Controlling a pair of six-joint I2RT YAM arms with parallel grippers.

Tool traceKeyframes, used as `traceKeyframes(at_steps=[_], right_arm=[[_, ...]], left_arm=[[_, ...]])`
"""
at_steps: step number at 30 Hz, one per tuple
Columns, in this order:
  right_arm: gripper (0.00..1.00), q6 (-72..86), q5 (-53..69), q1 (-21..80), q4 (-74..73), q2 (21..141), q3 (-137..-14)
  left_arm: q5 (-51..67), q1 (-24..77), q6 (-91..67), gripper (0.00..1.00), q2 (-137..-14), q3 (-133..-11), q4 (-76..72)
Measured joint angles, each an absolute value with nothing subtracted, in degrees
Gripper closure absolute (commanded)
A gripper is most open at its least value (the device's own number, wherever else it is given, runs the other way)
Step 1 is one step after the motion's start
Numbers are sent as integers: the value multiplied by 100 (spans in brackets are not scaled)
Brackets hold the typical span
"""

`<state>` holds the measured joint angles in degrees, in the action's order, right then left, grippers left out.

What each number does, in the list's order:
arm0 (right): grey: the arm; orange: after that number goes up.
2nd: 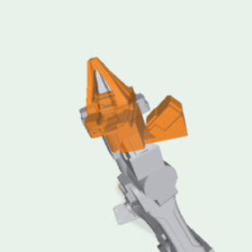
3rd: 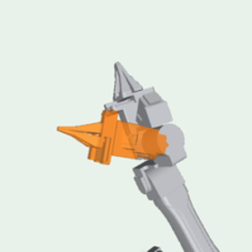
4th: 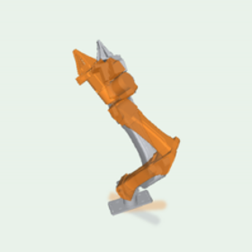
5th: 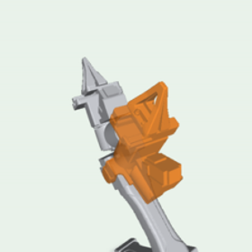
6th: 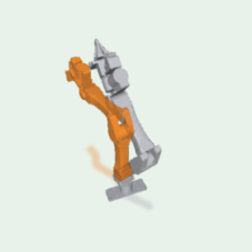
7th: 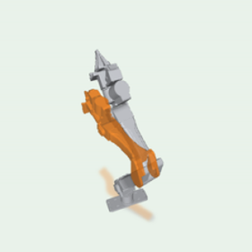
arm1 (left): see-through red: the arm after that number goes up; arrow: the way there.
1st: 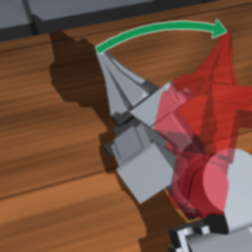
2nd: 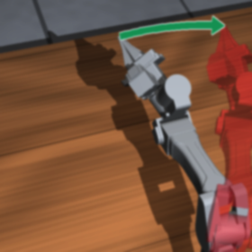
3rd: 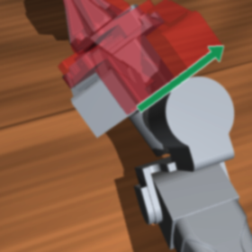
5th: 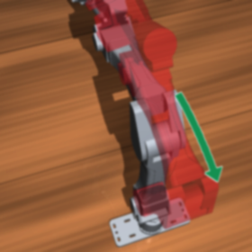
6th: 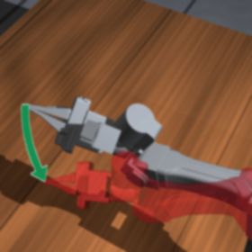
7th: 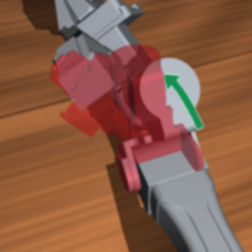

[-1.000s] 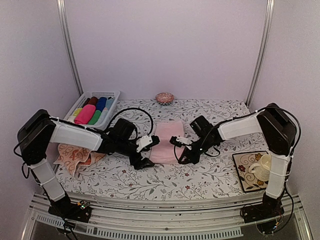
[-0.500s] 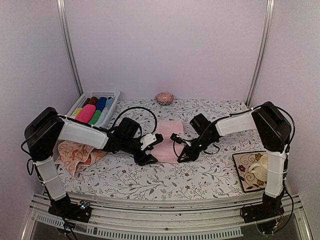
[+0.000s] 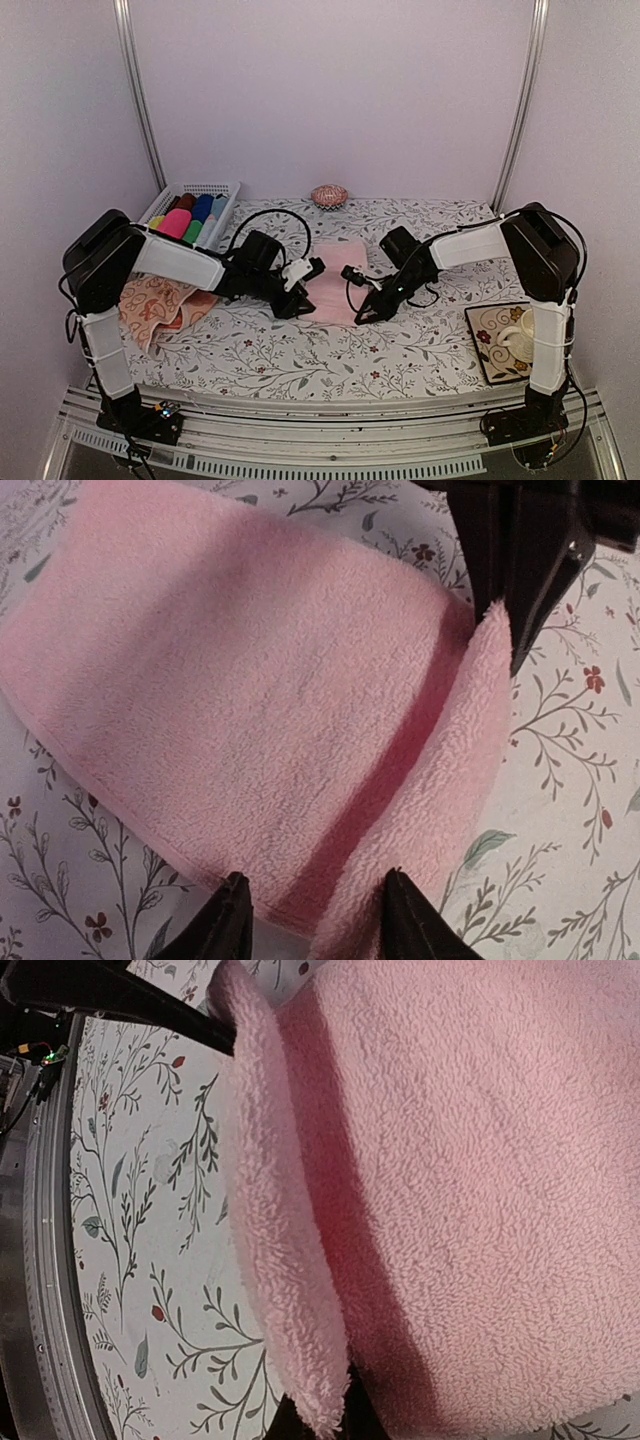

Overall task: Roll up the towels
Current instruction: Roll the towel at the center of the board.

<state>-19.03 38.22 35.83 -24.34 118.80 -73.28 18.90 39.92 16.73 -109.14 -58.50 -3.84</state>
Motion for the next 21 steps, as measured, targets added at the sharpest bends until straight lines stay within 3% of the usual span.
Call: traceKeyframes(at_steps=[3,9,15,21], right_arm=[[92,-1885,3833,3570,-2464,11900,-7360],[67,-1828,3839,3544,-2499,11896,-7400],[51,-1796,3461,3522,-2558,11734,-7452],[43,-1822,2781,3461,-2698,11437,-7474]], left_arm=[[1850,3972,1616,58,-11080,-5966,-268],[1747,3972,1535,61,-11406,-6270,-110],[1704,3975,1487,62,-11498,-6447,23],[1680,3981,1490,63,-11535,-6534,132]])
